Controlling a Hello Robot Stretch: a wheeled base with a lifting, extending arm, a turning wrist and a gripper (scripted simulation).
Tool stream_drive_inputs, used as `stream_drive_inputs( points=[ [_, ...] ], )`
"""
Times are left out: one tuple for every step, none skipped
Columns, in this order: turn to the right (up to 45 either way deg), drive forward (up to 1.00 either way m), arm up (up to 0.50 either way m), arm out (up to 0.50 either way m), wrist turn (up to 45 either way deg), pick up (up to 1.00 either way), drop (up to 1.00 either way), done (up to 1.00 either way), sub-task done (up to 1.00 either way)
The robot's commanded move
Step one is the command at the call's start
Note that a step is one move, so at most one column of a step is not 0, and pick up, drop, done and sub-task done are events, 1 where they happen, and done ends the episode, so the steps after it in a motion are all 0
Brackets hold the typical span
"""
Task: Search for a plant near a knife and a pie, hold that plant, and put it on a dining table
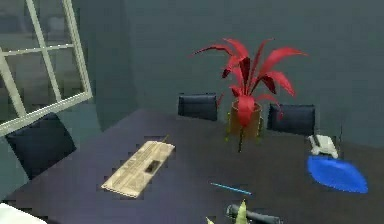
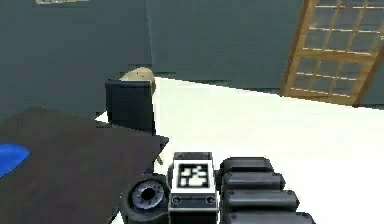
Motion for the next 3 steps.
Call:
stream_drive_inputs(
  points=[
    [33.0,0.0,0.0,0.0,0.0,0.0,0.0,0.0,0.0],
    [-21.0,0.0,0.0,0.0,0.0,0.0,0.0,0.0,0.0],
    [-42.0,0.0,0.0,0.0,0.0,0.0,0.0,0.0,0.0]
  ],
)
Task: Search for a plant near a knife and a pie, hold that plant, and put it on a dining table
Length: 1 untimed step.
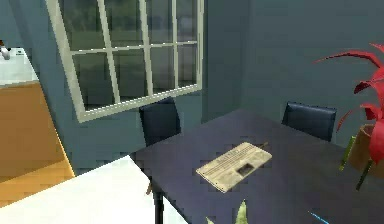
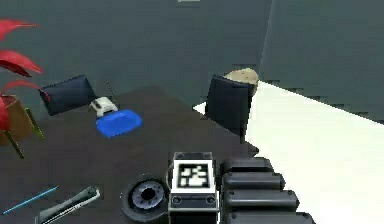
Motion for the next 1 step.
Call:
stream_drive_inputs(
  points=[
    [0.0,0.15,0.0,0.0,0.0,0.0,0.0,0.0,0.0]
  ],
)
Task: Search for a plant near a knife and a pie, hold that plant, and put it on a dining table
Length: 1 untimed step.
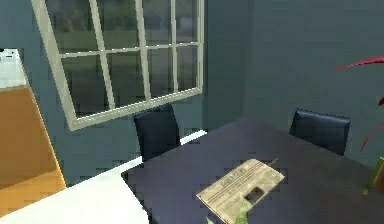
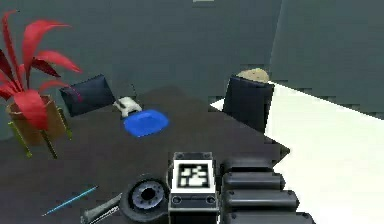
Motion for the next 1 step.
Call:
stream_drive_inputs(
  points=[
    [45.0,0.0,0.0,0.0,0.0,0.0,0.0,0.0,0.0]
  ],
)
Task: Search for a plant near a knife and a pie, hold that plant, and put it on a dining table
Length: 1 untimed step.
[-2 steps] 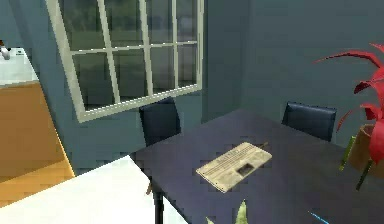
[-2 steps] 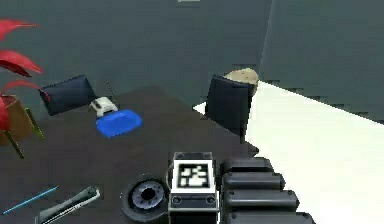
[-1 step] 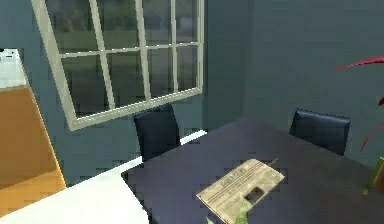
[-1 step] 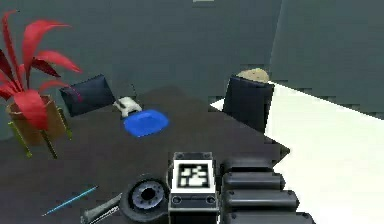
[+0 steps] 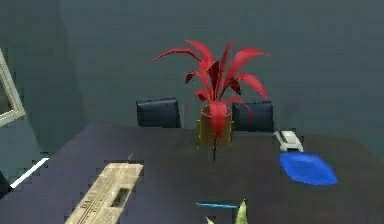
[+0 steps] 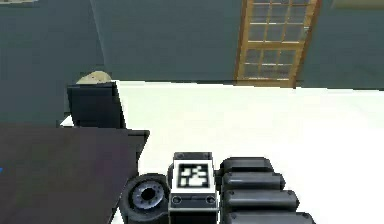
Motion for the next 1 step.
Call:
stream_drive_inputs(
  points=[
    [45.0,0.0,0.0,0.0,0.0,0.0,0.0,0.0,0.0]
  ],
)
